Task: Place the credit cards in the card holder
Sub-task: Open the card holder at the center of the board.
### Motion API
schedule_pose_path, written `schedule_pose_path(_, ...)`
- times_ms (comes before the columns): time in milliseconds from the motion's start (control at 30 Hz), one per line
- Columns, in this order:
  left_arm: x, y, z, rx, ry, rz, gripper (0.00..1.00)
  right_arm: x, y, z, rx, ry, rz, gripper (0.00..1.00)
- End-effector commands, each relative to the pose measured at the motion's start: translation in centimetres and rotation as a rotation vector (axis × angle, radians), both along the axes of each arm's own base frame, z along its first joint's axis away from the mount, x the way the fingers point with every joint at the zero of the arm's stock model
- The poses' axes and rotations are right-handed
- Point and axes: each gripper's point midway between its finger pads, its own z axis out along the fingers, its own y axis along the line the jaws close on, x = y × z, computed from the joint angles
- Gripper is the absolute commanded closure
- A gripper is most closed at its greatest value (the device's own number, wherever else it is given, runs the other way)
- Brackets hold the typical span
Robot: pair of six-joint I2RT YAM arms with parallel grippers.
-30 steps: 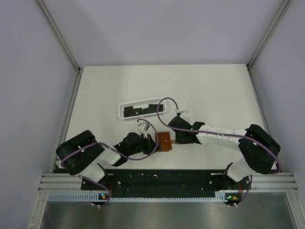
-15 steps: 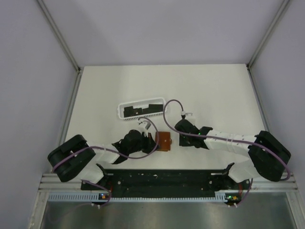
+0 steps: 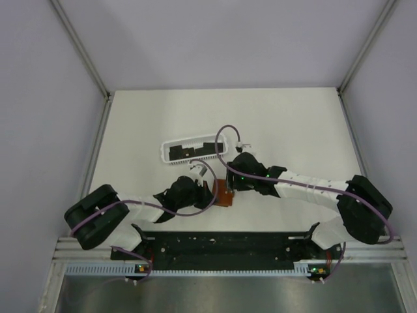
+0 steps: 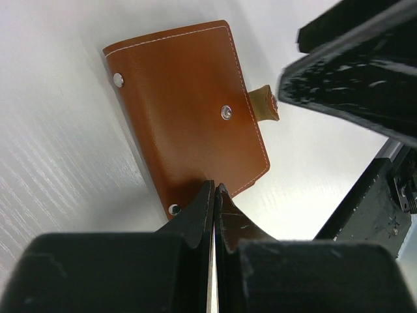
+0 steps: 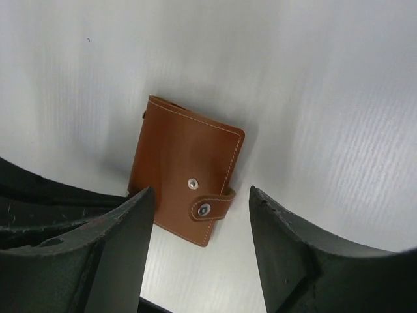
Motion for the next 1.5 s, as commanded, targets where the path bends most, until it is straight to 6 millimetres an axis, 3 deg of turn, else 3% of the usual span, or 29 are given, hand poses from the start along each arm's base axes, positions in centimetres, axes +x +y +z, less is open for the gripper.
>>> schedule_pose_path(0,0.2,-0.1,-0.1,-0.002,-0.011,0.006,1.00,0.4,2.4,-0.1,-0.007,0.023,0.034,0.39)
schedule_pose_path(100,0.2,0.0,-0.3,0.002,-0.009,0.005,1.00,0.4,2.7,-1.1,-0.049,0.031,0.028,0.39)
schedule_pose_path(267,0.1,0.1,-0.5,0.006,-0.004,0.003,1.00,0.6,0.2,-2.0,-0.221,0.019,-0.050,0.41)
schedule_pose_path(500,0.1,-0.1,-0.7,0.003,0.002,-0.001,1.00,-0.6,-1.7,-2.5,-0.255,0.038,-0.069,0.69)
schedule_pose_path(900,0.2,-0.2,-0.6,0.007,0.004,0.004,1.00,-1.2,-2.1,-2.8,-0.242,0.048,-0.062,0.94)
schedule_pose_path(967,0.2,-0.2,-0.5,0.004,0.001,0.002,1.00,-1.0,-2.1,-2.5,-0.233,0.035,-0.067,1.00)
schedule_pose_path(1100,0.4,-0.4,0.8,-0.022,-0.021,0.002,1.00,-0.6,-2.5,-0.7,-0.204,-0.024,-0.068,1.00)
schedule_pose_path(1300,1.4,-0.7,5.7,-0.076,-0.116,0.019,1.00,-0.2,-2.8,3.0,-0.124,-0.088,-0.029,1.00)
schedule_pose_path(1467,2.2,0.2,8.5,-0.078,-0.182,0.062,1.00,-0.1,-2.8,5.6,-0.087,-0.104,0.018,1.00)
